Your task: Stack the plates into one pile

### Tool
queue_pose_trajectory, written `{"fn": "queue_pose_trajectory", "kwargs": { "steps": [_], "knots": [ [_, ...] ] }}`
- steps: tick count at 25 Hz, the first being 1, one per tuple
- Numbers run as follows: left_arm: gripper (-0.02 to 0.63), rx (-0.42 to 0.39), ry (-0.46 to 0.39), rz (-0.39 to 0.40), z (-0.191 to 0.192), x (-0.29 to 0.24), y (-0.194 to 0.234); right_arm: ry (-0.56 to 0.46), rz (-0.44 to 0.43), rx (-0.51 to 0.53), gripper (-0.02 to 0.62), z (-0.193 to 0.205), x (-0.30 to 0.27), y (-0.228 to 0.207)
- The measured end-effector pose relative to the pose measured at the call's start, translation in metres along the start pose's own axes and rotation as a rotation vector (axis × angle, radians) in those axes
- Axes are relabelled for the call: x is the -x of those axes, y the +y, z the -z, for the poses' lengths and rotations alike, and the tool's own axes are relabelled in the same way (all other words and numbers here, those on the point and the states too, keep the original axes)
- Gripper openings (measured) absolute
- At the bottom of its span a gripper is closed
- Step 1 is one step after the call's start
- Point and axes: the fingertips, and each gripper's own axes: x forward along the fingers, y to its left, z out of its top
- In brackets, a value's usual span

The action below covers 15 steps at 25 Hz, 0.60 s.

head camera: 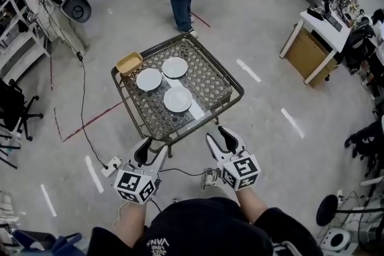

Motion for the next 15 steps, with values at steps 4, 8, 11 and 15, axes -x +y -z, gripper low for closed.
{"fn": "queue_pose_trajectory", "kwargs": {
  "steps": [4,8,11,15],
  "knots": [
    [0.215,0.031,-0.001,-0.072,0.002,-0.036,0.004,0.025,-0.063,0.005,0.167,-0.002,-0.027,-0.036],
    [0.215,0.051,-0.002,-0.144,0.005,-0.065,0.007,0.052,-0.129,0.012,0.167,0.001,-0.051,-0.066],
    [0.215,0.066,0.004,-0.197,0.008,-0.075,0.01,0.074,-0.179,0.011,0.166,0.002,-0.065,-0.076],
    [0.216,0.08,0.031,-0.253,0.013,-0.083,0.018,0.094,-0.216,0.01,0.166,0.005,-0.084,-0.089]
  ]
}}
